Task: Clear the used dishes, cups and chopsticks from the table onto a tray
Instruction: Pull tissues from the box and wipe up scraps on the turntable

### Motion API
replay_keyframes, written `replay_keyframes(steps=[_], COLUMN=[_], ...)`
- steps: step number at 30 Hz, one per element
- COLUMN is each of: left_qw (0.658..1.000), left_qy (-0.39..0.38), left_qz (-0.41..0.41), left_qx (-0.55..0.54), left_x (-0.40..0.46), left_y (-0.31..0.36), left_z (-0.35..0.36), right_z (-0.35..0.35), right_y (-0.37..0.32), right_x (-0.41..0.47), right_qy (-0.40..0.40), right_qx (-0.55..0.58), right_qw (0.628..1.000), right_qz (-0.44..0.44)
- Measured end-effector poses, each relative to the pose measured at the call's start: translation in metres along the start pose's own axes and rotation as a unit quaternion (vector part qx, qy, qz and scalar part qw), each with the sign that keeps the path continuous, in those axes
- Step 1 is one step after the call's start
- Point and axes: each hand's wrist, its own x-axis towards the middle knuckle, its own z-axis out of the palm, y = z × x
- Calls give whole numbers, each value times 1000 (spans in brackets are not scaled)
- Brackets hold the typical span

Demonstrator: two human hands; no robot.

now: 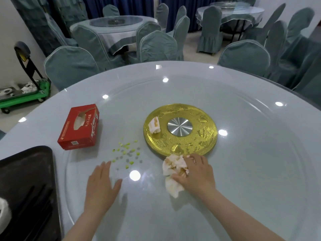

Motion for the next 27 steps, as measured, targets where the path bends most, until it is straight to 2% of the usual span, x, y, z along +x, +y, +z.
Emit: replay_keyframes(steps=[3,6,10,13,18,24,25,27], left_qw=[998,993,990,990,987,989,989,990], left_qy=[2,-40,-69,-71,-74,-65,-63,-58], left_qz=[10,48,70,65,59,57,55,50], left_qx=[70,98,97,101,129,117,120,118], left_x=[8,8,-1,-12,-20,-24,-25,-26], left_y=[-15,-23,-14,-4,2,3,4,5], left_z=[3,10,27,31,32,36,37,39], right_z=[2,7,-2,-14,-12,-1,0,5], right_y=[13,13,-8,-35,-76,-102,-104,-106], right_x=[5,10,31,56,102,143,146,144], right_qy=[32,56,79,53,-3,-126,-132,-93], right_qx=[42,118,219,281,148,53,61,96], right_qw=[998,988,971,958,985,987,987,989], right_qz=[-43,-78,-46,-24,-93,-85,-71,-54])
